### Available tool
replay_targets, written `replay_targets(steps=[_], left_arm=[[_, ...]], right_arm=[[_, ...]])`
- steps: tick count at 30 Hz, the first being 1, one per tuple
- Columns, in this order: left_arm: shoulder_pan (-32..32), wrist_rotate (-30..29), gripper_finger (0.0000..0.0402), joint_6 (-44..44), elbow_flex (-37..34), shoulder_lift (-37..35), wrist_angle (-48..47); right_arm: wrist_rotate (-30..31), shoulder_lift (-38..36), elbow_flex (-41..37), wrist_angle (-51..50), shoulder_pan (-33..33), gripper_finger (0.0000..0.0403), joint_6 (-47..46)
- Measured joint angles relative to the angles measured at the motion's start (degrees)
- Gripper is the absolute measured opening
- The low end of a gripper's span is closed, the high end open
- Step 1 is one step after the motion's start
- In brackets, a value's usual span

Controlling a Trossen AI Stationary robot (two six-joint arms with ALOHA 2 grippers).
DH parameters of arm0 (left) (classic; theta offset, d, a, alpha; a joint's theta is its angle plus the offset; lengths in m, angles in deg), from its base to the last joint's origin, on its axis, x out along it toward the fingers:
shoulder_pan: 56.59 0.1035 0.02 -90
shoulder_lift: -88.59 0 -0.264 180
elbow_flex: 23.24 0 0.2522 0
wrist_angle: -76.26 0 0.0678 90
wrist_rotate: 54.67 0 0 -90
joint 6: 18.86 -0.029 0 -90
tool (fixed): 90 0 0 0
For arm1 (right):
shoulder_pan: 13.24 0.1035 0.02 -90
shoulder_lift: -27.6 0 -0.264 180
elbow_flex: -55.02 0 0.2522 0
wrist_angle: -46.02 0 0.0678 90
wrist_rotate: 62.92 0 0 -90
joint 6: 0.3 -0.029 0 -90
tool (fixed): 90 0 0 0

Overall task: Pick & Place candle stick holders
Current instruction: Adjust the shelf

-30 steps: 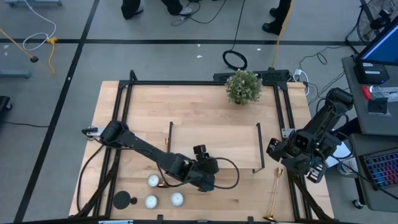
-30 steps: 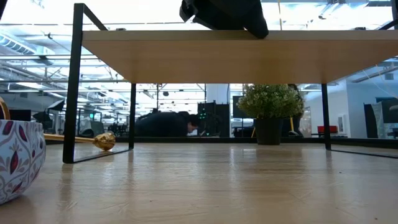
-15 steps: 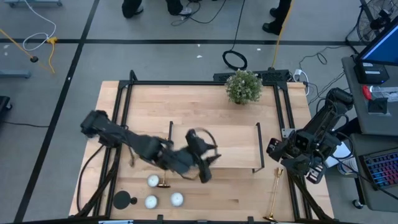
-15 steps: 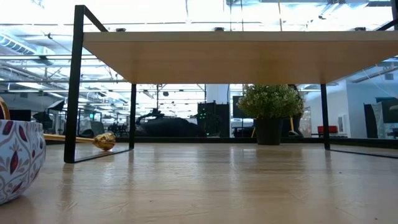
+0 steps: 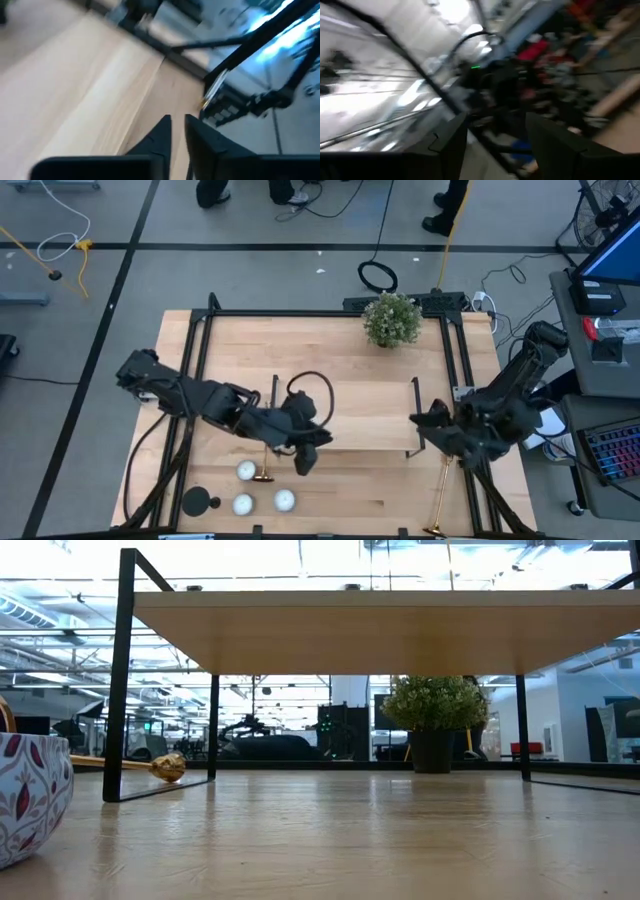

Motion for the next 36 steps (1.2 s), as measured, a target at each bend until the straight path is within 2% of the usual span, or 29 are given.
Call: replay_targets(steps=[3,6,10,12,13,16,18,23,26,30,36], left_arm=[[-1.17,-2.01,0.0009,4.52,-0.01,0.0,-5.97],[-2.36,-5.71,0.0007,7.49,-0.04,-0.01,-8.88],[-3.72,-7.01,0.0005,8.7,-0.04,-0.15,-10.6],[-4.28,-7.03,0.0006,9.56,-0.04,-0.15,-11.78],[-4.66,-7.11,0.0004,9.65,-0.04,-0.15,-12.06],[-5.65,-8.23,0.0003,10.15,-0.04,-0.15,-12.89],[-6.28,-9.14,0.0006,10.6,-0.04,-0.15,-13.16],[-7.58,-10.5,0.0003,11.59,-0.04,-0.15,-14.84],[-7.97,-10.52,0.0007,12.5,-0.04,-0.15,-15.45],[-8.53,-10.77,0.0003,12.52,-0.04,-0.15,-15.39],[-9.29,-10.59,0.0009,13.06,-0.04,-0.15,-15.4]], right_arm=[[7.65,0.0,0.0,-3.99,-0.01,0.0183,-3.23],[13.35,-0.21,0.0,-4.2,0.43,0.0149,-3.4],[19.88,-2.19,0.0,-3.91,2.04,0.0067,-1.92],[20.99,-3.57,0.0,-3.91,3.26,0.0021,-0.1],[21.43,-4.27,0.01,-3.89,3.99,0.0011,0.92],[26.34,-5.8,1.32,-3.94,7.15,0.0007,5.06],[30.12,-6.44,3.18,-3.9,10.0,0.0002,11.25],[30.16,-7.78,7.54,-2.4,15.06,0.0001,28.06],[30.13,-8.07,8.74,-2.26,18.42,0.0001,34.3],[30.2,-8.08,8.85,-2.24,23.19,0.0001,36.15],[30.18,-6.05,8.85,-2.26,28.72,0.0001,31.61]])
